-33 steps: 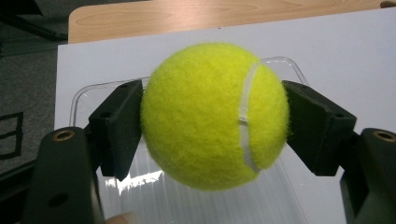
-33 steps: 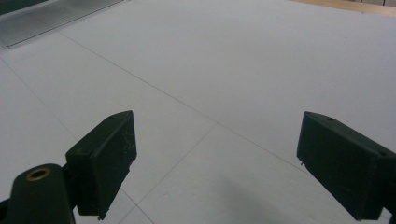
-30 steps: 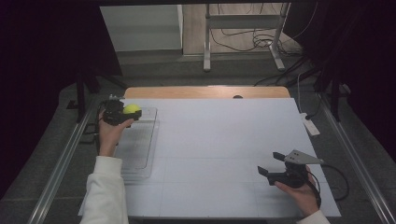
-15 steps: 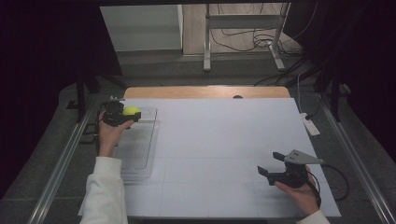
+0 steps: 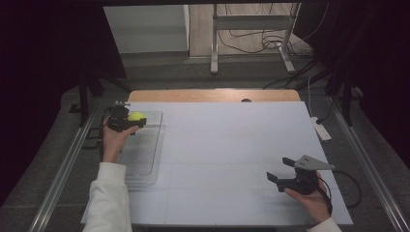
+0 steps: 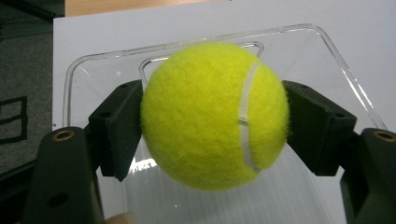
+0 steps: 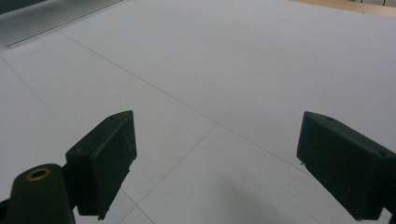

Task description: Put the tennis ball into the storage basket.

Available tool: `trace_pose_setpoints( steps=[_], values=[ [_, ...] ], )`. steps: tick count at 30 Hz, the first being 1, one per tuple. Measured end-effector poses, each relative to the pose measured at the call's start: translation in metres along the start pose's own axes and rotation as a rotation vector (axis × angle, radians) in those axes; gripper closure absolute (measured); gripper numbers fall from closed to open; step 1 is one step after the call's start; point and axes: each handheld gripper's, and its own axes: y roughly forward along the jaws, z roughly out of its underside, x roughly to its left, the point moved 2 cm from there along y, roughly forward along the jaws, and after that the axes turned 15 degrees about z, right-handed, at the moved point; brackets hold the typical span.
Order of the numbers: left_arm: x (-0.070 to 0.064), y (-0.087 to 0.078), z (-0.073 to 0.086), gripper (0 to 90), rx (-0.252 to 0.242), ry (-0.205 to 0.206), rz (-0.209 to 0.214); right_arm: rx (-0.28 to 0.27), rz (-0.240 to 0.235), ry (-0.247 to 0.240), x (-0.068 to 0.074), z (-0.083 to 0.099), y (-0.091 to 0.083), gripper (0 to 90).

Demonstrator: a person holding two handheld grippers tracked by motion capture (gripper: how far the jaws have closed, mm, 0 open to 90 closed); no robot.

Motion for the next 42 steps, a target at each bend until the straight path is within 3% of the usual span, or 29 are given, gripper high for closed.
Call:
trace_pose_setpoints(
  steps=[42],
  values=[
    [0.008, 0.021, 0.011, 26.0, 0.138, 0.014, -0.082, 0.0, -0.001, 0.0, 0.0, 0.0, 0.0, 12.4]
  ],
)
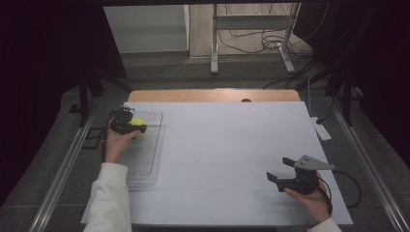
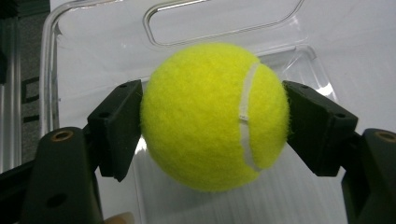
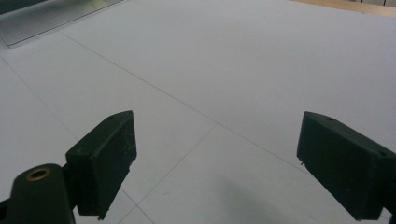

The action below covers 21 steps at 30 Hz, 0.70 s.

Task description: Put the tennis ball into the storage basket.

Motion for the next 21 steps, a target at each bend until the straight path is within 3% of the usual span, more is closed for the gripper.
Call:
trace_pose_setpoints(
  steps=[12, 21],
  values=[
    [0.0021, 0.0055, 0.0019, 25.2, 0.032, 0.008, -0.035, 0.0, 0.0, 0.0, 0.0, 0.0, 0.0, 12.4],
    [0.0019, 0.0052, 0.0013, 22.8, 0.019, 0.014, -0.034, 0.0, 0.0, 0.0, 0.0, 0.0, 0.0, 12.4]
  ],
)
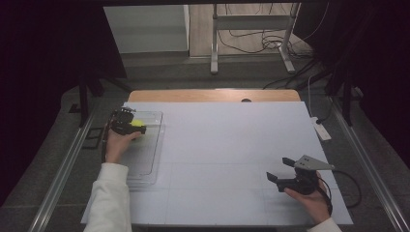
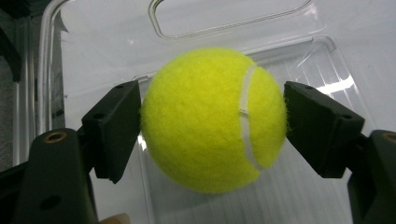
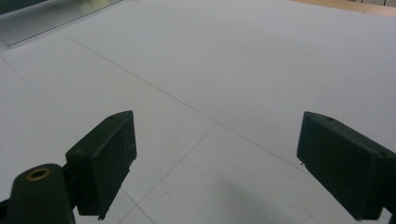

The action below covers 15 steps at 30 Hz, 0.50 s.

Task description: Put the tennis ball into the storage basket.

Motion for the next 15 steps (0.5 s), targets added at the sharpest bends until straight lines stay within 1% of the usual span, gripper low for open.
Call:
trace_pose_setpoints(
  steps=[6, 8, 10, 13, 15],
  values=[
    [-0.0008, -0.0001, -0.0004, 20.1, -0.008, 0.0, 0.007, 0.0, -0.001, 0.001, 0.0, 0.0, 0.0, 12.4],
    [-0.0015, -0.0004, -0.0008, 19.0, -0.02, 0.0, 0.011, 0.0, -0.001, 0.001, 0.0, 0.0, -0.0001, 12.4],
    [-0.0017, -0.0015, -0.0015, 17.2, -0.032, 0.011, 0.004, 0.0, -0.001, 0.001, 0.0, 0.0, -0.0001, 12.4],
    [-0.0019, -0.0028, -0.0018, 15.1, -0.045, 0.007, 0.011, 0.0, 0.0, 0.001, 0.0, 0.0, -0.0001, 12.4],
    [-0.002, -0.0046, -0.0024, 14.4, -0.061, 0.013, 0.018, 0.0, -0.001, 0.001, -0.0001, 0.0, -0.0001, 12.4]
  ],
)
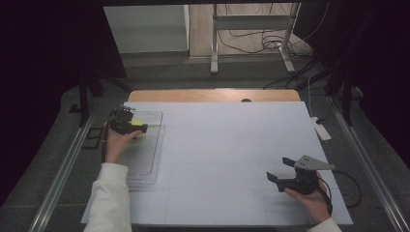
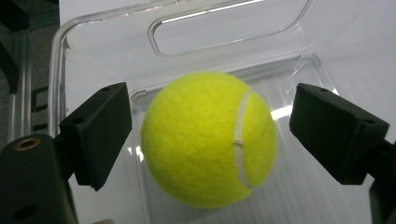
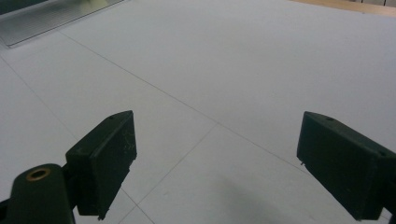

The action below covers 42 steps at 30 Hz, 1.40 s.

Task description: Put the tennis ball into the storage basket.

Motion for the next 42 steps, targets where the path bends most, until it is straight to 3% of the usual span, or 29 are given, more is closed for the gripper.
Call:
trace_pose_setpoints(
  steps=[18, 39, 42],
  values=[
    [-0.005, -0.007, -0.002, 13.6, -0.061, 0.01, 0.062, -0.001, 0.001, 0.002, 0.0, 0.0, 0.0, 12.4],
    [-0.024, -0.021, 0.005, 13.0, -0.13, 0.029, 0.204, -0.002, 0.0, 0.004, 0.0, 0.0, -0.001, 12.4],
    [-0.031, -0.025, 0.007, 13.1, -0.146, 0.035, 0.241, -0.003, -0.001, 0.007, 0.0, -0.001, -0.001, 12.5]
  ],
)
